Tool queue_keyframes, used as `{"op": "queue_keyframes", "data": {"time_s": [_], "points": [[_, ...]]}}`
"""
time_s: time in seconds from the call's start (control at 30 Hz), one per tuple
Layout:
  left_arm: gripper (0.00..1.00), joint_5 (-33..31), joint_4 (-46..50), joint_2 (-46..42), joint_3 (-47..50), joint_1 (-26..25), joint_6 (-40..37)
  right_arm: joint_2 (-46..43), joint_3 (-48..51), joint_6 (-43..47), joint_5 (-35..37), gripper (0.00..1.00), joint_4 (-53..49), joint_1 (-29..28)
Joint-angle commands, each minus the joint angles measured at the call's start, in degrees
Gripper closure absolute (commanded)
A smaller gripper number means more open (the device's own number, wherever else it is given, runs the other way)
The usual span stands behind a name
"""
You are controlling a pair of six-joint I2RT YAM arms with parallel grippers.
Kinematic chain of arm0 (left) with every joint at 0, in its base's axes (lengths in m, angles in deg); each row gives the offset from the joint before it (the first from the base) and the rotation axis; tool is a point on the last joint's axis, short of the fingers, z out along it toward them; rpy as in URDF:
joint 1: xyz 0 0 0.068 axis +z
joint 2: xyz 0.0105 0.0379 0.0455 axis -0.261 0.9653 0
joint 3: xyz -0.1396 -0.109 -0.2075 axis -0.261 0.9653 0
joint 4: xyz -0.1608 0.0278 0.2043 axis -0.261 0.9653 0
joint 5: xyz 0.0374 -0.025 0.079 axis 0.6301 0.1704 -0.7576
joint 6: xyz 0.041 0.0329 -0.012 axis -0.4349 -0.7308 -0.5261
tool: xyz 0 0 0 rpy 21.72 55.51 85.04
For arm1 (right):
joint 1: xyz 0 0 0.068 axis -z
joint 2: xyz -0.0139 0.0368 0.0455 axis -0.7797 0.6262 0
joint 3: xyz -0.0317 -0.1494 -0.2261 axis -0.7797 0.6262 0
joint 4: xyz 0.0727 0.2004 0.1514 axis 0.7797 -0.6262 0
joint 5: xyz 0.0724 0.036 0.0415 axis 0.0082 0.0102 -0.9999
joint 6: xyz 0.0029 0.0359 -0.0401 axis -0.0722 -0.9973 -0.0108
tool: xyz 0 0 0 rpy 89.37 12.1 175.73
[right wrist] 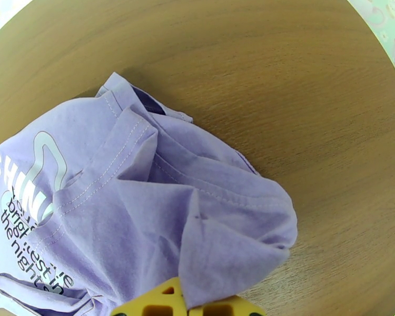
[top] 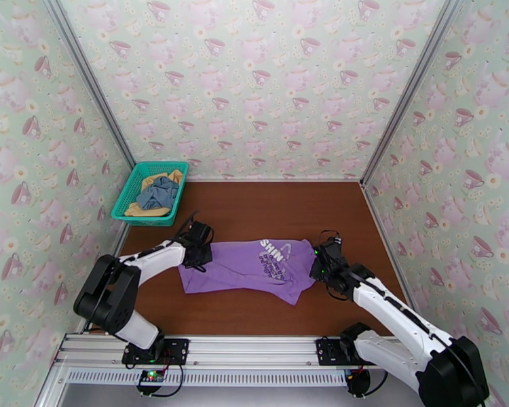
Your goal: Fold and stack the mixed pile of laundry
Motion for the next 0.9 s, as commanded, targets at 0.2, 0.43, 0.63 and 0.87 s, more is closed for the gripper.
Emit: {"op": "queue_keyframes", "data": {"time_s": [0.2, 0.43, 0.63, 0.87], "points": [[1.00, -4.2, 5.4, -18.3, -7.5, -0.2, -7.1, 1.7, -4.8, 3.9, 2.1, 1.00, -2.8, 0.1], [1.00, -6.0, 11.2, -24.0, -9.5, 0.1, -7.0, 6.1, -4.3, 6.1, -9.2, 1.00, -6.5, 0.1], [1.00, -5.5, 12.3, -27.4, 0.5, -0.1, 0.2, 8.0, 1.2, 2.0, -21.8, 0.63, -7.2, -3.5], [1.00, -10.5, 15.7, -28.2, 4.5, 0.3, 4.5, 3.1, -10.6, 3.3, -12.7, 0.24, -15.9, -3.9]]}}
